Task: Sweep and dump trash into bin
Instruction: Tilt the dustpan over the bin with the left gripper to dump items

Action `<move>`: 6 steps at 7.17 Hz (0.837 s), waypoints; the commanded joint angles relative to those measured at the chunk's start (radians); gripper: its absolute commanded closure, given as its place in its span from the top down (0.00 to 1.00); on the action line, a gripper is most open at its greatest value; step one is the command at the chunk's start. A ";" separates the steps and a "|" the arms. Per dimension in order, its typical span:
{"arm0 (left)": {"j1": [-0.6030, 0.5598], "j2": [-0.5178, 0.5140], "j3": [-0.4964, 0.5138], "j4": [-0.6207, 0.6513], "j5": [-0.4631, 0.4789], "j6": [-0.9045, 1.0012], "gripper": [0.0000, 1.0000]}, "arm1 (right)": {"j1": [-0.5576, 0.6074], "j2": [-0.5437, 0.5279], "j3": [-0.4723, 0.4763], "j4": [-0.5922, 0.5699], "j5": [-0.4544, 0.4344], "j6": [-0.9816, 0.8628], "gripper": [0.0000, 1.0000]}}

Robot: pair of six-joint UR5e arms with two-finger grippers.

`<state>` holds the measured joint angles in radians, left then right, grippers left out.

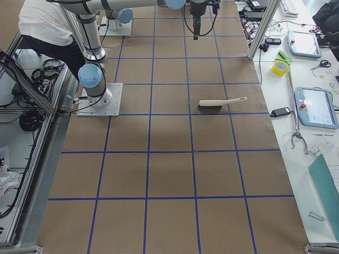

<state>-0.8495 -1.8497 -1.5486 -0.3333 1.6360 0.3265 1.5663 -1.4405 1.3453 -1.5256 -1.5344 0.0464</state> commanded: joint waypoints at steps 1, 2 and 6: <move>-0.081 0.075 0.028 -0.239 0.124 -0.190 0.00 | 0.000 0.000 0.000 0.001 -0.001 0.001 1.00; -0.100 0.099 0.030 -0.342 0.134 -0.299 0.00 | 0.000 0.000 0.000 0.001 -0.001 0.001 1.00; -0.195 0.084 0.005 -0.634 0.102 -0.865 0.00 | -0.003 0.000 0.000 0.001 -0.001 0.000 1.00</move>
<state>-1.0024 -1.7543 -1.5361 -0.8908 1.7560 -0.3446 1.5642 -1.4403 1.3453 -1.5247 -1.5355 0.0465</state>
